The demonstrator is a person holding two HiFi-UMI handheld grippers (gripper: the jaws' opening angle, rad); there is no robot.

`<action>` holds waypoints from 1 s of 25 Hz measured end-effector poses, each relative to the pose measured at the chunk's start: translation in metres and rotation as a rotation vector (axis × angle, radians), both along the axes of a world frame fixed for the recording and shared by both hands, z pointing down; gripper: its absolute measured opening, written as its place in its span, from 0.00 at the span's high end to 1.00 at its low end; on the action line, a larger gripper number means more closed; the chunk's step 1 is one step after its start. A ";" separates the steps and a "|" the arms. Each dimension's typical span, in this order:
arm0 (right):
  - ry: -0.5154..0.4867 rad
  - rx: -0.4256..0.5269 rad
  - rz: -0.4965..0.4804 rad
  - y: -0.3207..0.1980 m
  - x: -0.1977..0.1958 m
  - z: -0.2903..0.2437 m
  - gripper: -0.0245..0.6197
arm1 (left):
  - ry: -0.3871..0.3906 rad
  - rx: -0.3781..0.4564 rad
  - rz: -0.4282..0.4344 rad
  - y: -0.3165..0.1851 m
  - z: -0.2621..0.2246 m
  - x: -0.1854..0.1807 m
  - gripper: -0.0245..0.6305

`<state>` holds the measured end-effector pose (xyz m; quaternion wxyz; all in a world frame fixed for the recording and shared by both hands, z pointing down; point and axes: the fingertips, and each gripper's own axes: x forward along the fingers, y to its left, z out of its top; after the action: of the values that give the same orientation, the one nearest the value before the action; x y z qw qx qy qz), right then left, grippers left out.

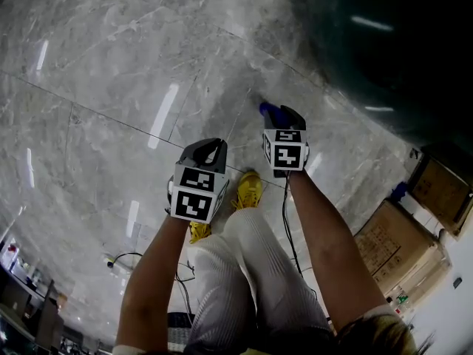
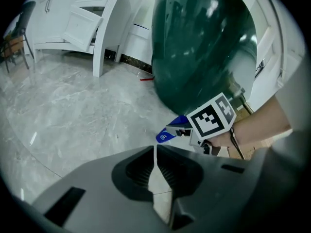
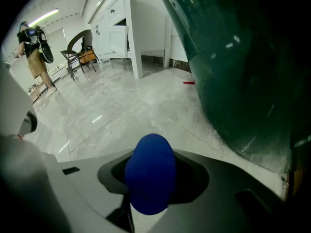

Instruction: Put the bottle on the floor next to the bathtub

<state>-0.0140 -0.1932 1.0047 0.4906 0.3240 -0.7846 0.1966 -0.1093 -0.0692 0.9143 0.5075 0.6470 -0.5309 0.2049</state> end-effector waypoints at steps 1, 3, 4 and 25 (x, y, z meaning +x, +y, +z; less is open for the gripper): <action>0.001 0.008 -0.013 -0.001 -0.002 -0.001 0.70 | -0.003 0.002 0.007 0.001 0.000 0.001 0.86; 0.003 0.022 -0.035 -0.002 -0.005 -0.002 0.70 | -0.005 0.006 0.014 0.002 -0.002 0.003 0.86; 0.003 0.025 -0.042 -0.002 -0.006 -0.003 0.70 | -0.003 0.007 0.014 0.002 -0.002 0.004 0.86; -0.036 -0.026 0.067 0.000 0.006 -0.102 0.62 | -0.039 0.020 0.047 0.041 -0.104 0.012 0.86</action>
<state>-0.0082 -0.1928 0.9029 0.4739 0.3402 -0.7793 0.2290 -0.0970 -0.0280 0.8101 0.4856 0.6603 -0.5273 0.2239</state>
